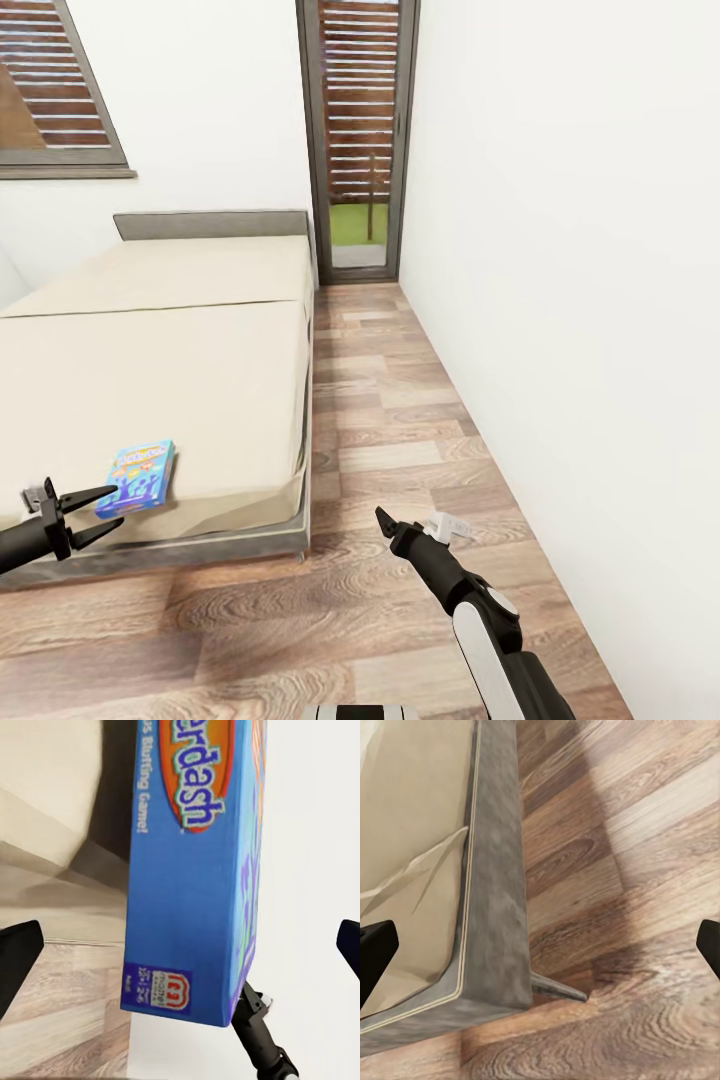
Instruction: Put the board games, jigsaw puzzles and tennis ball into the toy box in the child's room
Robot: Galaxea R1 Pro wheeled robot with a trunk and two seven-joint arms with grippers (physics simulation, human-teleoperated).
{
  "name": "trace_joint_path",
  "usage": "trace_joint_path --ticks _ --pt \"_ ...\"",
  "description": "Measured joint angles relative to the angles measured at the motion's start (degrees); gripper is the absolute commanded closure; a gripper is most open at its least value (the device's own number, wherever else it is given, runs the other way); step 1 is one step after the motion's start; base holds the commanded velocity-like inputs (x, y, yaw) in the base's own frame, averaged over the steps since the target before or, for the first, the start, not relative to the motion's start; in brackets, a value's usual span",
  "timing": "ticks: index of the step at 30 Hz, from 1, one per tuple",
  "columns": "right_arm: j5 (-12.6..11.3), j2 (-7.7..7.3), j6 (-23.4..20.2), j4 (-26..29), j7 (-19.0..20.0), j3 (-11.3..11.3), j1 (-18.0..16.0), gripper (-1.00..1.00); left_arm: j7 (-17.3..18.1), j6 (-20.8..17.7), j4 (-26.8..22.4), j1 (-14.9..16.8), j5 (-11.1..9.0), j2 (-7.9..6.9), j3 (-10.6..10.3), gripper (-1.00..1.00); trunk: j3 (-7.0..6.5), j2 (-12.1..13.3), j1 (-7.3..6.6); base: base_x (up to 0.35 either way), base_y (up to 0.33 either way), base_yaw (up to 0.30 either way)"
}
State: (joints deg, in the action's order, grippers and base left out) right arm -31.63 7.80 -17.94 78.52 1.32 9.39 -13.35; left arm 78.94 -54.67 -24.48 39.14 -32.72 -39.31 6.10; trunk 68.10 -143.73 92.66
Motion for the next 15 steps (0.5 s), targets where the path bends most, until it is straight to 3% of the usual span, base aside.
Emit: trace_joint_path --ticks 15 --pt "0.0 0.0 0.0 0.0 0.0 0.0 0.0 -1.0 0.1 -0.3 0.0 0.0 0.0 -0.03 -0.1 -1.0 0.0 0.0 0.0 0.005 0.001 0.0"
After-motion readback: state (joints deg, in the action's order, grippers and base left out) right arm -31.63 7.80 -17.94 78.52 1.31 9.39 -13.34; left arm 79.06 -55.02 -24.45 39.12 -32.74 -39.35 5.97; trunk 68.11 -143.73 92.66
